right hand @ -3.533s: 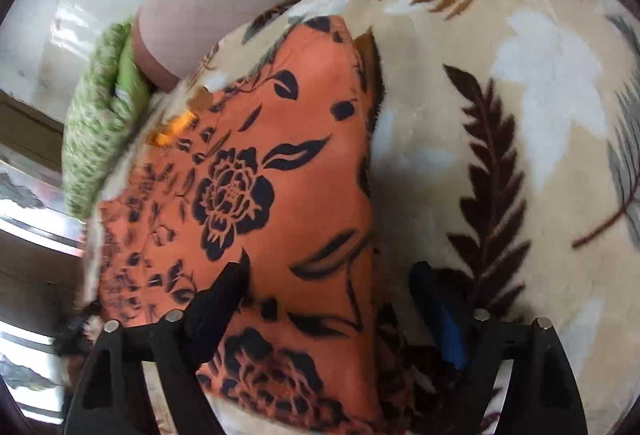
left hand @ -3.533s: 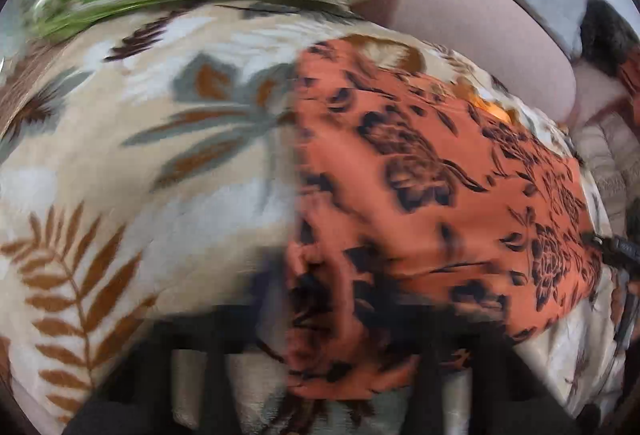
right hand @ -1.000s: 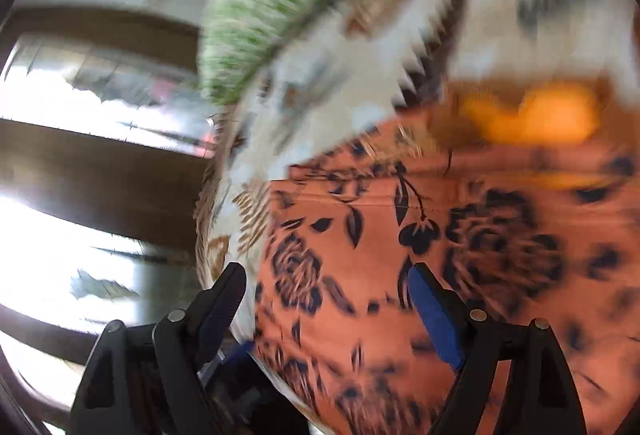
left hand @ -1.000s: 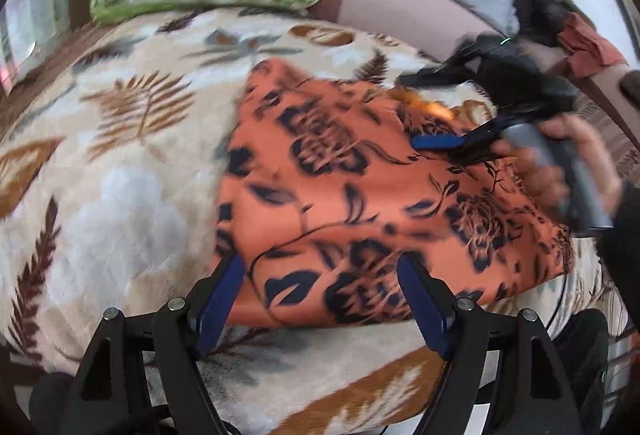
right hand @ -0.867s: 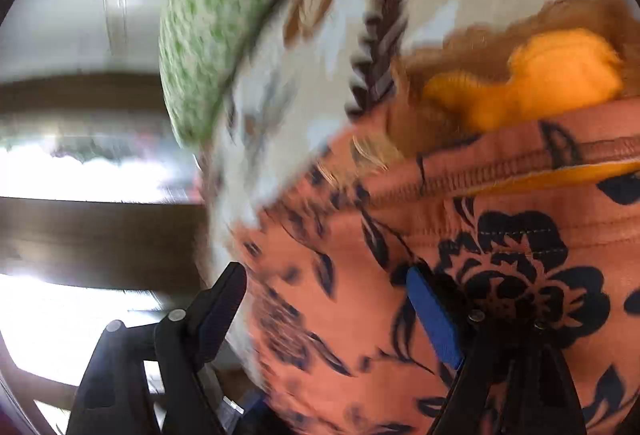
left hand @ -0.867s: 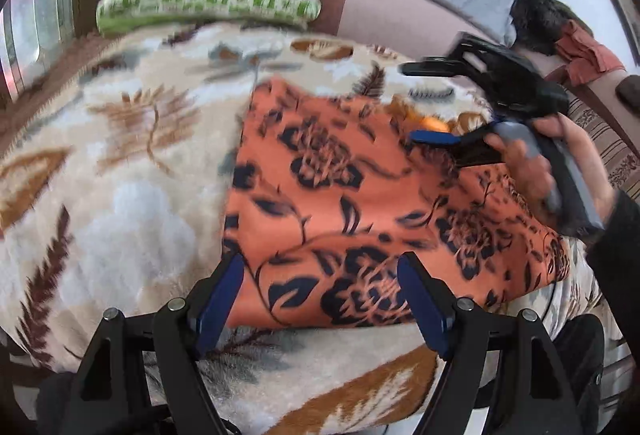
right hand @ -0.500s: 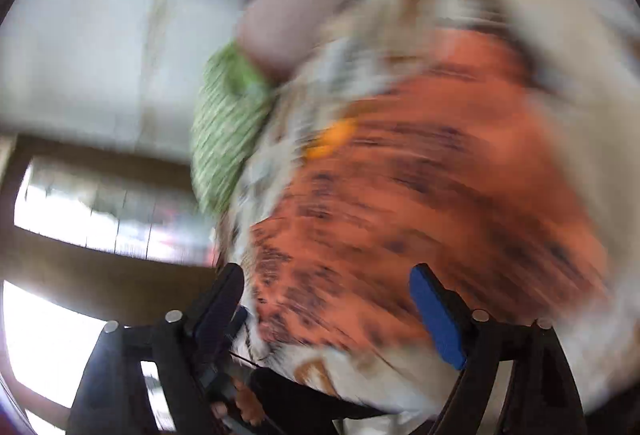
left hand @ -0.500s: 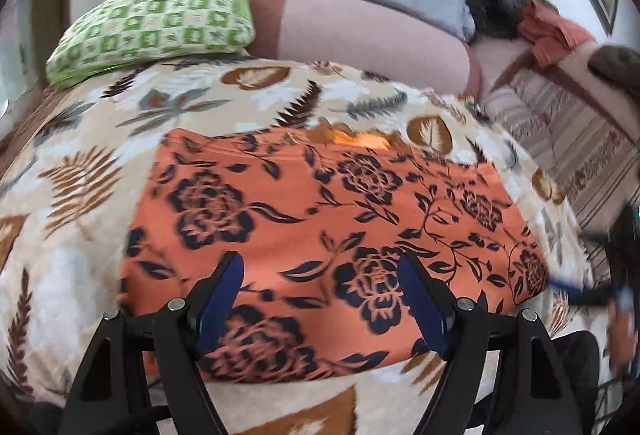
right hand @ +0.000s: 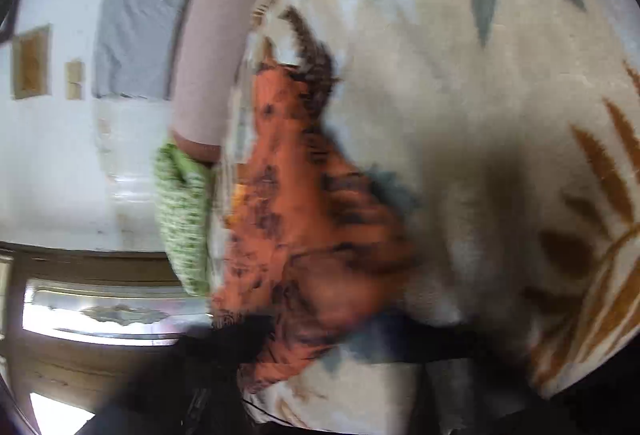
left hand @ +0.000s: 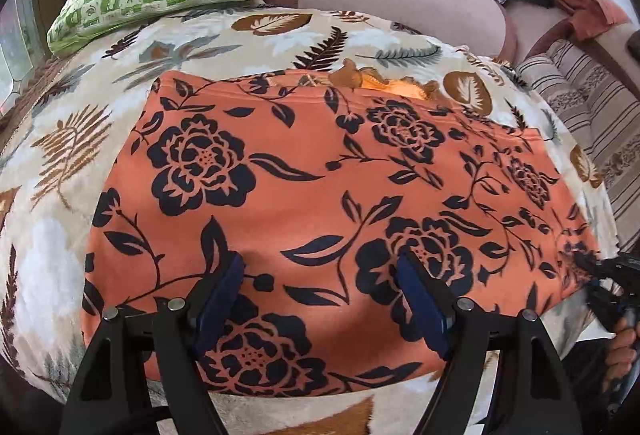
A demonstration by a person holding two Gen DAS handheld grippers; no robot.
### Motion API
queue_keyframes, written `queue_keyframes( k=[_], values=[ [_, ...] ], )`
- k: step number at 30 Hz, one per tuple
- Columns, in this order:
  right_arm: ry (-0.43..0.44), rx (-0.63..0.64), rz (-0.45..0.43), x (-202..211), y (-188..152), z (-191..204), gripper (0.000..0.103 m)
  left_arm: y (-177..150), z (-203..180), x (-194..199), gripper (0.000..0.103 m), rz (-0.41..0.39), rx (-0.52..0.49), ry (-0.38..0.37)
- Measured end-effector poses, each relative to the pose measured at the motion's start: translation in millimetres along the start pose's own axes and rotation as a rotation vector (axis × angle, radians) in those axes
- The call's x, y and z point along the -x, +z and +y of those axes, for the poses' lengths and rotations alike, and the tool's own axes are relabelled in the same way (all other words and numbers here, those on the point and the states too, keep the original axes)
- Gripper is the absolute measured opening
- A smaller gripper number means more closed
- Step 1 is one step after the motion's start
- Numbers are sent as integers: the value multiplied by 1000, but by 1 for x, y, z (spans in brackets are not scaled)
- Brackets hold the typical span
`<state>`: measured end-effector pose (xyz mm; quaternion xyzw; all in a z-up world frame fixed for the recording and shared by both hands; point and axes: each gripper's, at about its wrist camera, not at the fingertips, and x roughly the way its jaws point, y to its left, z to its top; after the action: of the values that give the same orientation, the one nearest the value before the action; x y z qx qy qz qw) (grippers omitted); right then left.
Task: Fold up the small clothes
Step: 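Press the folded orange shirt flat with both open grippers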
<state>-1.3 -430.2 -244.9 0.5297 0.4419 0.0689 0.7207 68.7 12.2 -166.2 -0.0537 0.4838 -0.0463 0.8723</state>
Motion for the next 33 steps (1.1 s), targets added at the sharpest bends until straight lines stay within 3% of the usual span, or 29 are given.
queue_keyframes(
  k=[2,4,5,8,10,12,16,17,20,22,24,26,27,28,32,33],
  values=[
    [-33,99,-31,11,-8,20,8,0,0,4,79,-18,-10,1],
    [-164,197,-49,3,-10,29,15,3,-2,4,79,-40,-22,13],
    [-237,223,3,-16,-14,28,19,4,-3,-1,79,-27,-27,25],
    [-135,202,22,-7,-6,27,31,3,-8,-18,80,21,-69,73],
    [-118,211,-28,19,1,30,68,4,-11,-17,80,13,-79,90],
    [-86,239,-91,44,20,35,73,6,-11,-11,80,-11,-66,80],
    [50,289,51,20,73,53,73,9,-16,-10,80,-28,-65,74],
    [64,301,127,-2,95,60,73,9,-17,-14,80,-22,-77,84],
    [52,319,265,-60,132,80,73,8,-17,-19,80,-13,-89,88],
    [-81,307,293,-95,158,83,72,9,-17,-19,80,-11,-93,86],
    [-64,336,411,-124,163,91,71,9,-17,-20,81,-9,-103,89],
    [-86,394,461,-142,163,104,58,9,-19,-22,82,-6,-110,101],
    [-102,426,466,-146,162,107,19,9,-20,-23,83,-5,-114,107],
    [-117,469,453,-148,161,114,14,9,-20,-23,83,-6,-117,112],
    [-131,626,332,-118,145,137,13,8,-21,-23,84,-11,-117,117],
    [-182,678,317,-118,141,139,14,7,-22,-24,85,-13,-121,123]
  ],
)
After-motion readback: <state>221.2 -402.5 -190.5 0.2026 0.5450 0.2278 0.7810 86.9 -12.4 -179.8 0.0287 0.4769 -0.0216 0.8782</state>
